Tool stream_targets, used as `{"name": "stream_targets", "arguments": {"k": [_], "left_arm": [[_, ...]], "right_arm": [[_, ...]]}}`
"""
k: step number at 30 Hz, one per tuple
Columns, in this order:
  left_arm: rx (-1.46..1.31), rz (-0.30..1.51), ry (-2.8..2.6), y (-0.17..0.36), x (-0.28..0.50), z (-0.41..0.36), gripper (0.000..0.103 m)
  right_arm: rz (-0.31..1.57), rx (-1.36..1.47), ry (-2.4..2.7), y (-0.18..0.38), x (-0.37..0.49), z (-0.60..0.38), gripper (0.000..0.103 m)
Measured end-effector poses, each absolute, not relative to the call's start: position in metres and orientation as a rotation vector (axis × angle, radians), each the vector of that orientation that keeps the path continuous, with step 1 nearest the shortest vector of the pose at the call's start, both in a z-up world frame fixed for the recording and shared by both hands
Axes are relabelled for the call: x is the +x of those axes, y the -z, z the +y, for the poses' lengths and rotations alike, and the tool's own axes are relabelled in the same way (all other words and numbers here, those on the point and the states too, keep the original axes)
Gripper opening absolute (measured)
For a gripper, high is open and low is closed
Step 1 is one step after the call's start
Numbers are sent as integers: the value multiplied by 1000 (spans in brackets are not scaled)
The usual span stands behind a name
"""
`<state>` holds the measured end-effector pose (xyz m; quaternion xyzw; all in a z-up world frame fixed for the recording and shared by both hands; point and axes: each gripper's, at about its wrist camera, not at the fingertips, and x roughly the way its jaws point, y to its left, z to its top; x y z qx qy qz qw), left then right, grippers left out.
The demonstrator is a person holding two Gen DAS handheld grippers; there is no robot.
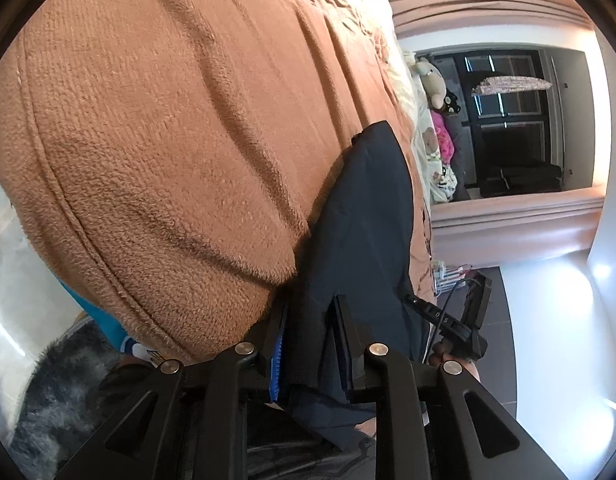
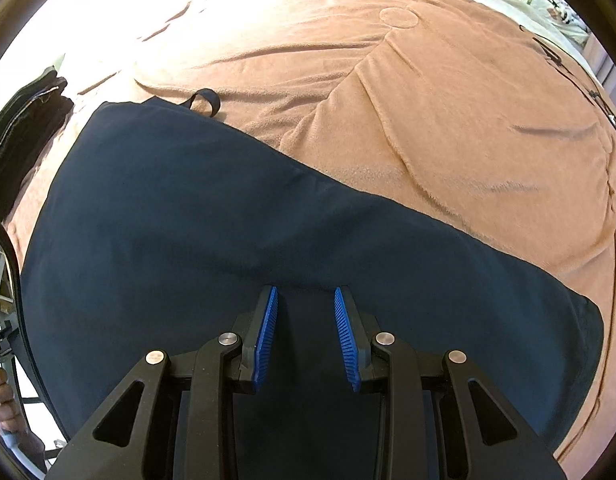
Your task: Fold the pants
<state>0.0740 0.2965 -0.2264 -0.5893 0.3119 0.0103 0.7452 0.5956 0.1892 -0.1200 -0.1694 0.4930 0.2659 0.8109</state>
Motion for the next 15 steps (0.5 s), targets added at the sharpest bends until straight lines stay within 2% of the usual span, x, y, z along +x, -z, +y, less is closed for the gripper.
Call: {"name": "stream_targets", "arguments": {"k": [2, 3, 5, 15], "left_arm": [[-1272, 695, -20, 225, 76, 296, 19], [-1267, 701, -14, 225, 77, 295, 12], [-1249, 705, -6, 221, 78, 294, 8], [-1196, 658, 53, 185, 80, 286, 6]], "right_arm": [[1057, -367, -561, 119, 592, 191, 28], [1057, -369, -564, 119, 589, 192, 28], [1052, -377, -570, 118, 582, 191, 28], [1060, -357, -687, 116, 533, 177, 28]]}}
